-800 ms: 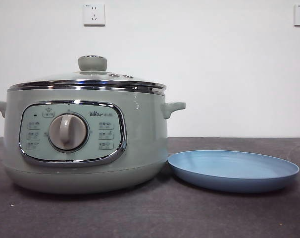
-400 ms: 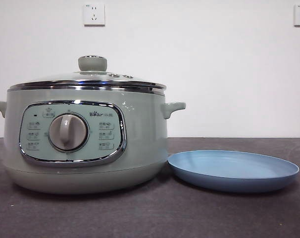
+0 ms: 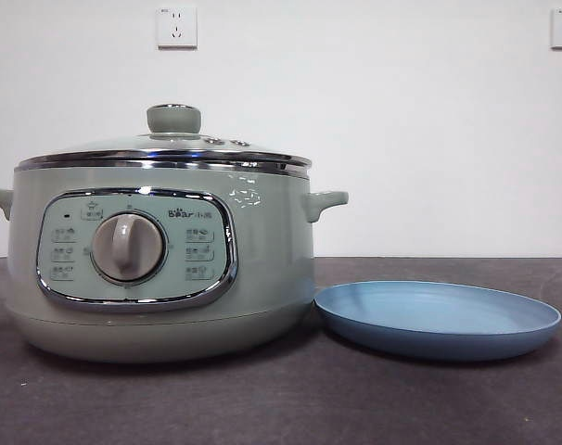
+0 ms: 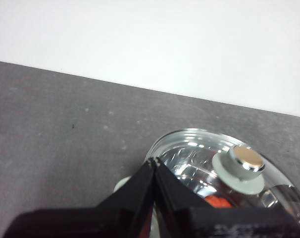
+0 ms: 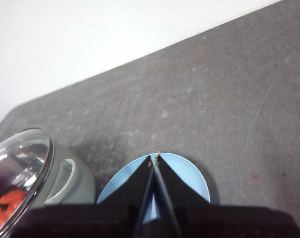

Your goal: Take the pumpkin out from the steamer,put the pumpkin in the blue plate,close the lid

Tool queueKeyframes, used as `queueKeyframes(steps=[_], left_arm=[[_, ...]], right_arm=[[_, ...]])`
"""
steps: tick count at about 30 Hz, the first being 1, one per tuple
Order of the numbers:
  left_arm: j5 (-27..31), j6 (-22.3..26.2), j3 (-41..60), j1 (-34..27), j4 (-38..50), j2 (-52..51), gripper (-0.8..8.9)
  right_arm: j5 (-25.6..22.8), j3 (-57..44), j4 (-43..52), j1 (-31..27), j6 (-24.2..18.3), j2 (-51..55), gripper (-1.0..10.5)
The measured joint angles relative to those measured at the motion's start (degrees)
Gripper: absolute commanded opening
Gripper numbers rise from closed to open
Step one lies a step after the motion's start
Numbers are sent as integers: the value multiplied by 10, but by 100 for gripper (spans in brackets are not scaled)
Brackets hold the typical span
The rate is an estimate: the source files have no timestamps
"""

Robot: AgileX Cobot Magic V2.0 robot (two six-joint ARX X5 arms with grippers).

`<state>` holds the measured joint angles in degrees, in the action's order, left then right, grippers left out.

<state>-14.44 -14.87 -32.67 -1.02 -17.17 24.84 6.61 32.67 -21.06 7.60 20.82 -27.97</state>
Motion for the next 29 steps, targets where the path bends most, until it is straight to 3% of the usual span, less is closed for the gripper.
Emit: queueKeyframes(steps=[8,16,18,20,22,23,29], left_arm=[[-66,54,-116,0,-87,103,-5],[-197,81,-187,0,-134,192,-4],[-223,83,-190,0,-134,201,4],[-226,83,-190,1,-135,202,79],[-226,83,-191,1,-135,202,281],[-226,83,-191,1,-135,202,335],[-226,68,-191,9,-122,207,346]], right_arm=[[47,154,-113,0,-96,-99,-16],[128,255,-182,0,-171,-170,-13],[141,261,-184,0,-179,-181,99],[144,262,-184,0,-184,-187,235],[144,262,-186,0,-185,-192,324],[144,262,-186,0,-185,-194,339],[144,262,-187,0,-183,-197,350]])
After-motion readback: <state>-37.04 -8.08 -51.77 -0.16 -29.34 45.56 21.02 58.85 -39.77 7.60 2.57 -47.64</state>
